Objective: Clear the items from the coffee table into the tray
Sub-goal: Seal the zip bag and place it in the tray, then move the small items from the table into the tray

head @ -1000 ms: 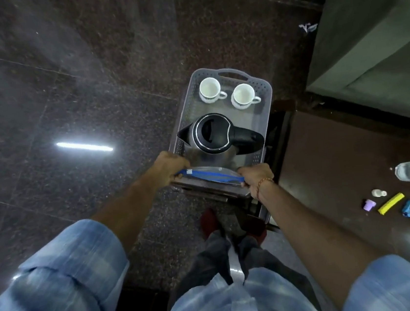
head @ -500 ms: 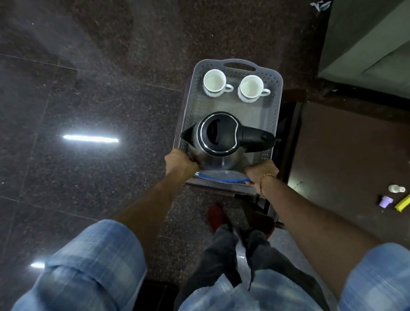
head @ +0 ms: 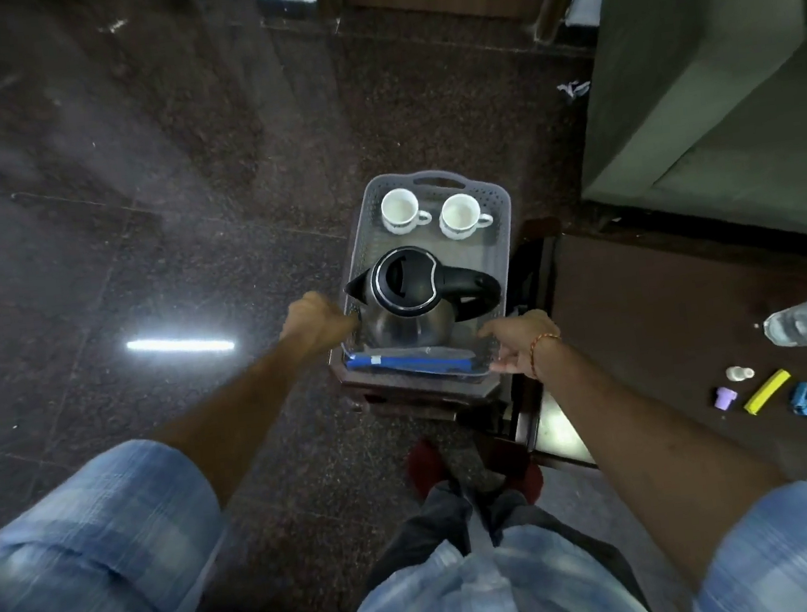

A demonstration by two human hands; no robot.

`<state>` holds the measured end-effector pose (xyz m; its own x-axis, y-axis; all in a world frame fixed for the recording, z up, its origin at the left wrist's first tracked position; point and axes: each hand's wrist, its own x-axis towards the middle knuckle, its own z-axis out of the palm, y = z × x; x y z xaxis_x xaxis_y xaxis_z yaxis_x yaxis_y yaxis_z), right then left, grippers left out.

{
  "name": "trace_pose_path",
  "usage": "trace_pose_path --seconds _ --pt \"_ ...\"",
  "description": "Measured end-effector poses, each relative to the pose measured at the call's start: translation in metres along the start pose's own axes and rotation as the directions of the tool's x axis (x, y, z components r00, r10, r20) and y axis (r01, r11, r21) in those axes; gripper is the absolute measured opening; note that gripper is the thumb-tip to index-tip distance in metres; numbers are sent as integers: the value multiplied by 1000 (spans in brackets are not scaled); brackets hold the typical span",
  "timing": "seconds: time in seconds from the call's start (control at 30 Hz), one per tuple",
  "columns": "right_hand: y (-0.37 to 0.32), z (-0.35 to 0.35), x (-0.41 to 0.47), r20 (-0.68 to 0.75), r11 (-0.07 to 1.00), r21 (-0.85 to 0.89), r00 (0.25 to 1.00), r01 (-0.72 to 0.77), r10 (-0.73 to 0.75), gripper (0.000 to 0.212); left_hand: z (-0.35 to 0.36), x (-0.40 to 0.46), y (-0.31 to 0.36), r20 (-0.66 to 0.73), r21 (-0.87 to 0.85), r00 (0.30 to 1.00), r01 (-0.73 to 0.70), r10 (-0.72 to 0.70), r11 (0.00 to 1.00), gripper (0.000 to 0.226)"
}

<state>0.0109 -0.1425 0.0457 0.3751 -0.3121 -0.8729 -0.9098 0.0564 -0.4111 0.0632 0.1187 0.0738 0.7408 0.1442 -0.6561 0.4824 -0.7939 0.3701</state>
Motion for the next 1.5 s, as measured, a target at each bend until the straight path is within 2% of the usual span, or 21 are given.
trace_pose_path --seconds 0.23,0.37,0.43,0.77,0.87,1.0,1.13,1.2,1.37,1.5 --pt "-20 -83 -55 -41 989 95 993 114 -111 38 -46 -64 59 154 233 979 -167 134 958 43" --pt "-19 -146 -79 -83 966 180 982 185 -172 52 -46 -106 107 193 181 972 -171 136 969 29" --pt "-12 -182 -90 -109 948 225 973 225 -205 53 -37 -128 136 189 163 966 -209 177 964 29" --pt "89 -393 -151 -305 833 409 916 373 -260 42 109 -269 308 250 -21 852 -470 460 882 54" --pt "128 -450 -162 -381 781 482 898 397 -221 22 162 -308 347 313 -40 802 -525 509 850 55" --pt "174 -511 -172 -447 744 531 880 405 -160 33 225 -348 384 395 -37 729 -595 559 803 43" --pt "201 -547 -167 -481 713 574 871 401 -102 58 272 -366 410 469 -8 671 -647 574 762 25" --pt "208 -555 -160 -477 721 576 875 385 -85 53 292 -366 419 503 17 649 -667 570 745 26" --pt "212 -564 -136 -461 779 529 885 338 -71 17 331 -346 437 556 46 617 -692 556 721 25" --pt "202 -567 -115 -494 852 409 864 328 -96 25 355 -324 446 555 54 597 -721 579 691 12"
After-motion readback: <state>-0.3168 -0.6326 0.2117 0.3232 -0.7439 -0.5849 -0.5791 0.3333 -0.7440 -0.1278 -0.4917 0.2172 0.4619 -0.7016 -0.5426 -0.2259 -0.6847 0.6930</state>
